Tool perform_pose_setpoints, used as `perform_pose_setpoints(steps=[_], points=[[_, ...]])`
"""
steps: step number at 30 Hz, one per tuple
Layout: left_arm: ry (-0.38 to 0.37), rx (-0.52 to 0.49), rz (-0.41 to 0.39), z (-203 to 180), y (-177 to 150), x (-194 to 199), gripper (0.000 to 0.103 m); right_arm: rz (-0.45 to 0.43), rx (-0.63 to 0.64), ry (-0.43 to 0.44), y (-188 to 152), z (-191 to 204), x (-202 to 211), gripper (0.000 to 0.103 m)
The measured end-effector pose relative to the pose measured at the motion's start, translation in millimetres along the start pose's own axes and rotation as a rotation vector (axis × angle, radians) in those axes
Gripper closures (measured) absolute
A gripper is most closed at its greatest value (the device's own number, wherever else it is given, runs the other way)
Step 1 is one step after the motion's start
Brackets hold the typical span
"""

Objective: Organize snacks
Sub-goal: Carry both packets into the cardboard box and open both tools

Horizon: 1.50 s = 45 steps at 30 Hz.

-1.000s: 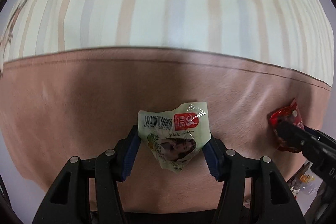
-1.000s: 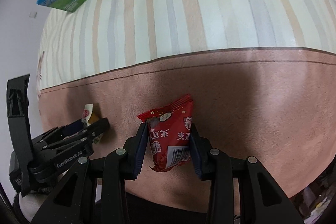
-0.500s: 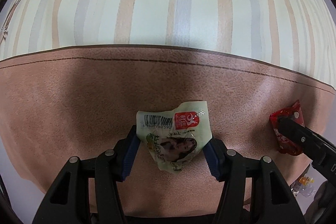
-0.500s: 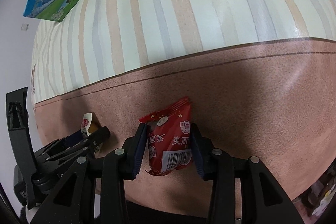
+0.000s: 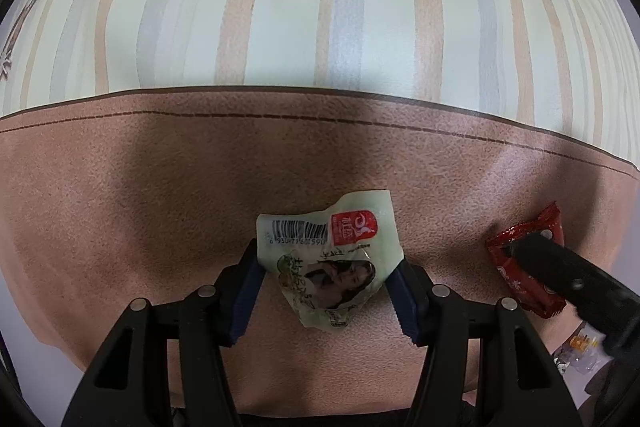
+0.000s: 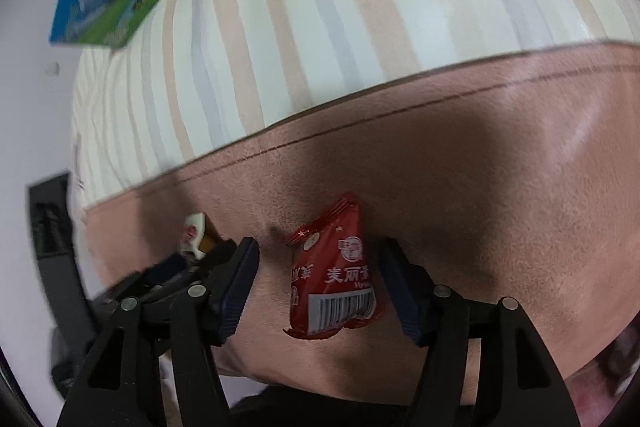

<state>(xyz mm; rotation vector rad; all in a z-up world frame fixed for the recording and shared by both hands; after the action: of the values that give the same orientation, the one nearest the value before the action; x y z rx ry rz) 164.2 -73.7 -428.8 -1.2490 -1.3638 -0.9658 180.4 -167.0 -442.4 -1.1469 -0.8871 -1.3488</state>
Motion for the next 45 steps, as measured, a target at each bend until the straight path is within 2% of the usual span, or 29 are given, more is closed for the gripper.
perform_pose_setpoints(steps=[2, 5, 7, 16, 25, 31, 36, 41, 45], points=[[0.017, -0.017, -0.006, -1.6, -1.9, -3.8, 0.048, -0.009, 0.034, -0.041, -0.6, 3.2, -4.0, 0.039], [0.037, -0.030, -0.023, -4.1, -3.3, -0.8, 0.049, -0.038, 0.091, -0.121, -3.3, 4.5, -6.8, 0.053], [0.044, -0.033, -0.017, -5.6, -5.9, 1.6, 0.050, -0.049, 0.102, -0.131, -4.8, 2.2, -3.8, 0.062], [0.026, -0.053, -0.057, -20.8, -8.6, 27.4, 0.050, -0.113, 0.103, -0.069, -11.6, 7.9, 29.9, 0.064], [-0.073, -0.053, -0.155, -45.4, 17.9, 92.9, 0.050, -0.211, 0.112, 0.035, 9.7, 20.7, 102.1, 0.064], [-0.166, -0.056, -0.231, -69.9, 65.2, 150.0, 0.050, -0.311, 0.136, 0.080, 52.7, 31.3, 158.7, 0.064], [-0.185, -0.100, -0.304, -80.3, 129.1, 197.3, 0.050, -0.396, 0.150, 0.095, 106.1, 45.3, 205.6, 0.064], [-0.146, -0.150, -0.336, -88.8, 206.1, 224.8, 0.050, -0.443, 0.162, 0.074, 178.6, 61.6, 238.8, 0.064], [-0.124, -0.162, -0.306, -95.9, 261.6, 224.2, 0.050, -0.434, 0.166, 0.026, 241.2, 70.6, 243.2, 0.064]])
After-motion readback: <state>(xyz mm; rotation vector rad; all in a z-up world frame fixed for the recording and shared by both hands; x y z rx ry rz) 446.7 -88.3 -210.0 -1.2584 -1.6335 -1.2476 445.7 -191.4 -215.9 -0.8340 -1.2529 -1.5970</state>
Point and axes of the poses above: each gripper's, at about its wrist camera, not at the fingertips, and x roughly against the way its jaws point, z to its left, y to its top, the point moved 9 cm from there along -x, roughly the way its jaws point, and after that the axes turned 6 degrees about -y, right-handed, at the moved point
